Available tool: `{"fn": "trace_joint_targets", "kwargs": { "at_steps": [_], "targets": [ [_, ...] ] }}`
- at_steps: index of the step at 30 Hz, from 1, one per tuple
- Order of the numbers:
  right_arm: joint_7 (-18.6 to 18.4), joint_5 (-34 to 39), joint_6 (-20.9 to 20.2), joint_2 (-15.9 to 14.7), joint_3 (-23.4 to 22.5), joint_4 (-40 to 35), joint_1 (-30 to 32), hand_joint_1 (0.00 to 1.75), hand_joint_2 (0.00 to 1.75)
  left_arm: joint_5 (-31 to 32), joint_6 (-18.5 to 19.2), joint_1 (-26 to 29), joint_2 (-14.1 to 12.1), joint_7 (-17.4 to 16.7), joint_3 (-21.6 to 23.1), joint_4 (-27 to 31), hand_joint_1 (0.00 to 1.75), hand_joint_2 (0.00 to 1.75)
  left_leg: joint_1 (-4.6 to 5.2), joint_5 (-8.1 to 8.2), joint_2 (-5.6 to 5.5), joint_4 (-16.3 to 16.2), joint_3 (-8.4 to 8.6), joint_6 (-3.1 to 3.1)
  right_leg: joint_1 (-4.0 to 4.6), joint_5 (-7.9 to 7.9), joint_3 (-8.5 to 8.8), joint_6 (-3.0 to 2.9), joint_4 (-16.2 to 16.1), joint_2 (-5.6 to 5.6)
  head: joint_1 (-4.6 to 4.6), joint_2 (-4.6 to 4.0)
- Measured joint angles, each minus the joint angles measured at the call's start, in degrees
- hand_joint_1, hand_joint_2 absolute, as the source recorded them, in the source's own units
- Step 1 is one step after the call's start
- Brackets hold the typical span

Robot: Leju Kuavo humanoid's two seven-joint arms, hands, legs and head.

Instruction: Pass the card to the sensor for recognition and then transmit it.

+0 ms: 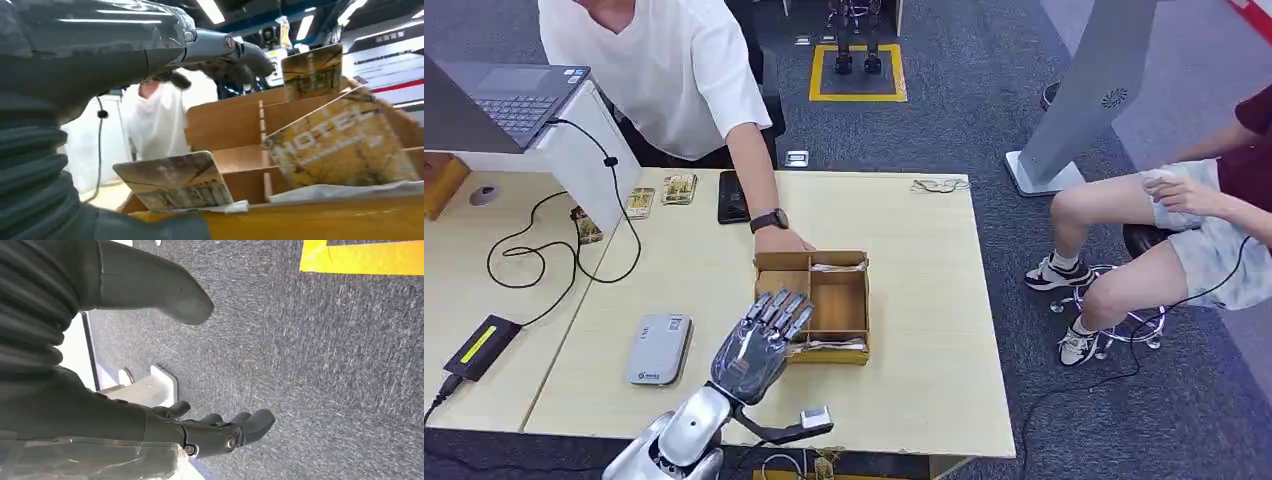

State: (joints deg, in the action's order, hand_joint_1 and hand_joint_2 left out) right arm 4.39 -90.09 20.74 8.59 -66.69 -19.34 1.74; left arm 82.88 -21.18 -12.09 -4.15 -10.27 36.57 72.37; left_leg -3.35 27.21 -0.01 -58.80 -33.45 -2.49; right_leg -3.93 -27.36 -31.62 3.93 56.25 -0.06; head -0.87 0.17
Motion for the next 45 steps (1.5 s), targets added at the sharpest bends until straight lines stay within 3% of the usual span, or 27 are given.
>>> {"fn": "trace_joint_targets", "kwargs": {
  "at_steps": [31,35,42,45],
  "targets": [
    [0.02,-0.02,-0.09,0.13,0.0,-0.44,0.06,0.0,1.75,-2.25,1.9,-0.05,-0.31,2.23,-0.17,0.0,1.75,1.75,0.0,0.0,0.0,0.0,0.01,0.0,0.0,0.0,0.02,0.0,0.0,0.0,-0.02,0.0],
    [0.04,-0.02,-0.24,0.17,0.0,-0.61,0.14,0.0,1.75,-2.64,-0.51,0.0,-0.39,2.23,-0.22,0.02,1.75,1.75,0.0,0.0,0.0,0.0,0.01,0.0,0.0,0.0,0.02,0.0,0.0,0.0,0.0,0.0],
    [1.14,-0.02,0.06,0.2,-0.02,-0.57,0.32,0.0,1.75,-7.71,-10.31,-0.48,-0.09,4.49,-2.77,4.37,1.75,1.75,0.0,-0.01,-0.01,0.0,0.01,0.0,0.0,0.0,0.0,0.0,0.0,0.0,0.0,0.0],
    [1.22,0.0,0.17,0.2,-0.07,-0.5,0.31,0.0,1.75,-9.05,-11.45,-1.29,0.04,5.49,-4.11,6.45,1.75,1.75,0.0,-0.01,0.0,0.0,0.02,-0.01,0.0,0.0,0.01,0.0,0.0,0.0,-0.02,0.0]
  ]
}}
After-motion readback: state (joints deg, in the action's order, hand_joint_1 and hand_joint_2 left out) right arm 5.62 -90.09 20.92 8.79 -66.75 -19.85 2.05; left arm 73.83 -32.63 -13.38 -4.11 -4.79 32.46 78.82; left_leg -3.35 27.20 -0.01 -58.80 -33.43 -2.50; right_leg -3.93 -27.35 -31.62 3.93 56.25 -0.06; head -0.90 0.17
